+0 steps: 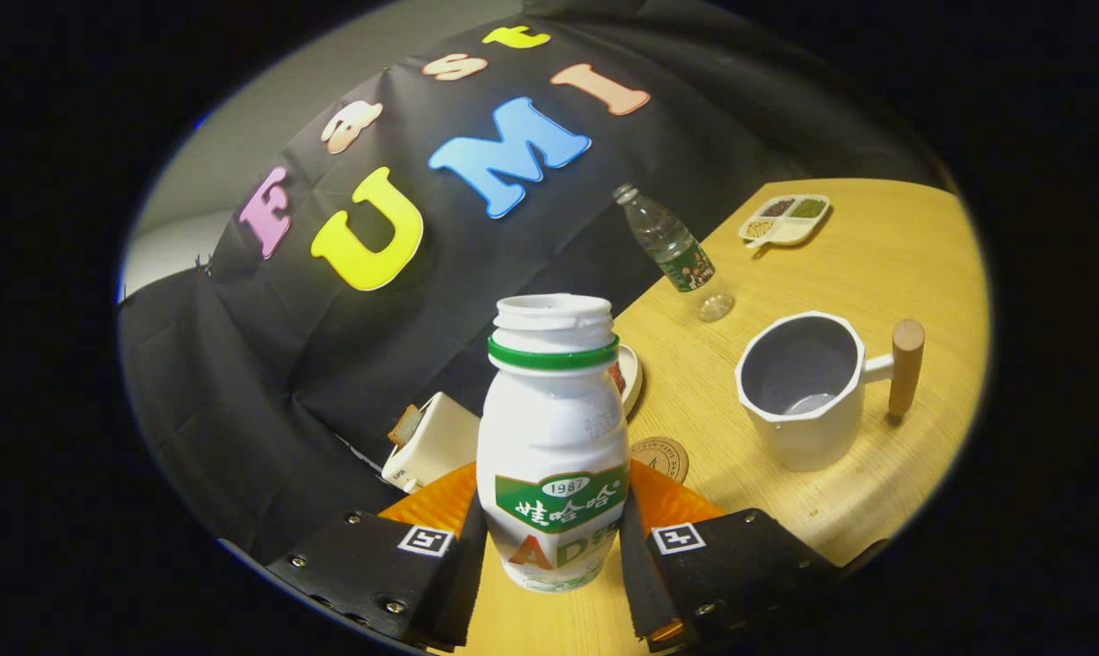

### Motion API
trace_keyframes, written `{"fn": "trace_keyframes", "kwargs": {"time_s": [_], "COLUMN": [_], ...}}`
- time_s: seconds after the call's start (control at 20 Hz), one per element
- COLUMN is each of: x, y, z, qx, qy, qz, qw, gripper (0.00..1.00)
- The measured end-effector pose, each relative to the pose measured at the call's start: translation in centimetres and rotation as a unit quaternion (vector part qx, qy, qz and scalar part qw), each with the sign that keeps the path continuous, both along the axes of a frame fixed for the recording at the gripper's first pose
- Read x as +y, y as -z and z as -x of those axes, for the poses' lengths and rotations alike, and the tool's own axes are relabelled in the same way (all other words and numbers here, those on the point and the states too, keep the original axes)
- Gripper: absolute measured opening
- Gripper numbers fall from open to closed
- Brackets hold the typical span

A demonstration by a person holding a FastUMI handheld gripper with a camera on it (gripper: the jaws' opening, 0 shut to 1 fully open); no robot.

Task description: Take the bottle from table, then pour the juice into the cup, finally place the bottle on the coaster

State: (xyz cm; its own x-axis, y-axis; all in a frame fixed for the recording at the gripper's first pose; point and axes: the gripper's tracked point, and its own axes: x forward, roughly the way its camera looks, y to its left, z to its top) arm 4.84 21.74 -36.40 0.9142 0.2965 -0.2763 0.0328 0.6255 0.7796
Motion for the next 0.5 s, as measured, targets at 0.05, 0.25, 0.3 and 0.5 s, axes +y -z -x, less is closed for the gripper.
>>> {"fn": "trace_keyframes", "kwargs": {"time_s": [0.05, 0.25, 0.3, 0.5], "x": [-0.01, -0.54, -0.55, -0.3], "y": [0.19, 0.65, 0.59, 0.57], "z": [-0.05, -0.6, -0.79, -0.61], "qx": [0.007, 0.02, 0.023, 0.046], "qy": [0.0, 0.008, 0.012, 0.018], "qz": [-0.008, -0.02, -0.031, -0.09], "qw": [1.0, 1.0, 0.999, 0.995], "gripper": [0.64, 0.64, 0.64, 0.64]}}
